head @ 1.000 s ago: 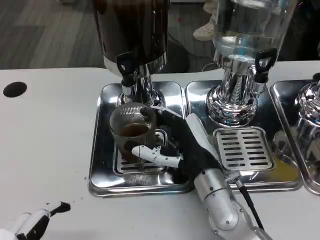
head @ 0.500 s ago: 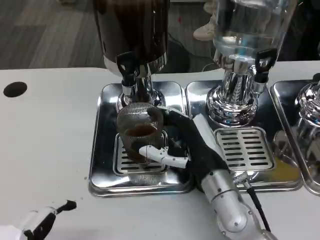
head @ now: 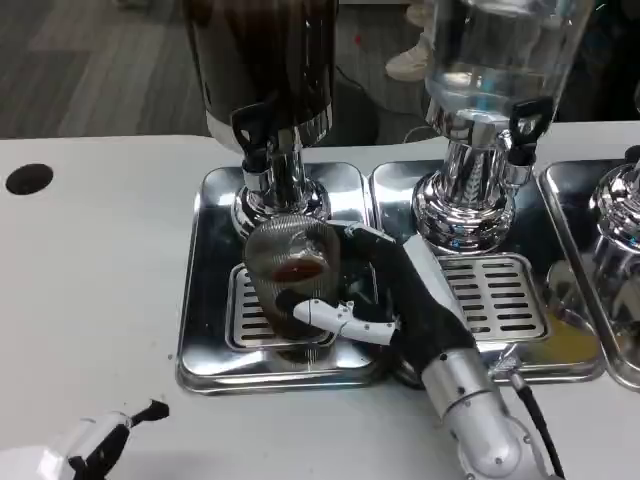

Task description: Grasp the cup under the faucet to collect the drink, then remove the cup.

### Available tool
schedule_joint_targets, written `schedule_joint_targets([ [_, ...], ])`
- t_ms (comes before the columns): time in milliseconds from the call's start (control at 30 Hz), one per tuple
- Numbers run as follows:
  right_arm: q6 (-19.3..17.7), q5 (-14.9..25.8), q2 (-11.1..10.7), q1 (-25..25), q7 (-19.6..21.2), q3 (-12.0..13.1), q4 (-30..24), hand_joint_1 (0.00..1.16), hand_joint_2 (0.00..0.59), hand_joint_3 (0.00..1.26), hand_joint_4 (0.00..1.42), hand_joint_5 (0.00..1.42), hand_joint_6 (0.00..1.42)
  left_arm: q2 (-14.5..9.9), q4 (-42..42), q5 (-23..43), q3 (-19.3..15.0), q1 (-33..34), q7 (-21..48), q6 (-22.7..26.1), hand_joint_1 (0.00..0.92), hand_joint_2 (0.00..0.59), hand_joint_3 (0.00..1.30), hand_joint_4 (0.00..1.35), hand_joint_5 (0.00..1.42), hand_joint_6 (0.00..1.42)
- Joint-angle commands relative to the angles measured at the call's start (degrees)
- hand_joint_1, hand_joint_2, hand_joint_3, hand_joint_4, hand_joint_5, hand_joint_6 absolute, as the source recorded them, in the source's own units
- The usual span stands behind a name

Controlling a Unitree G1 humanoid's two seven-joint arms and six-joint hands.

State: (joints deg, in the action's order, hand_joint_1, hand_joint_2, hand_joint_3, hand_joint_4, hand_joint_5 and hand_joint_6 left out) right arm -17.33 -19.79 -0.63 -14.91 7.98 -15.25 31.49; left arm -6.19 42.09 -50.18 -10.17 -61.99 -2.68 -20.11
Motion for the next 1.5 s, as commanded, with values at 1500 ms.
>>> schedule_joint_targets([
  [1500, -1.3, 0.3, -1.4, 3.1, -2.5, 0.1, -3.9, 0.65, 0.122, 0.26, 0.19, 0.19, 0.00, -1.1, 0.6, -0.1, 1.0, 0.2, 0.7, 2.1, 0.000, 0.069, 0.32, 0.27, 0.34, 0.52],
])
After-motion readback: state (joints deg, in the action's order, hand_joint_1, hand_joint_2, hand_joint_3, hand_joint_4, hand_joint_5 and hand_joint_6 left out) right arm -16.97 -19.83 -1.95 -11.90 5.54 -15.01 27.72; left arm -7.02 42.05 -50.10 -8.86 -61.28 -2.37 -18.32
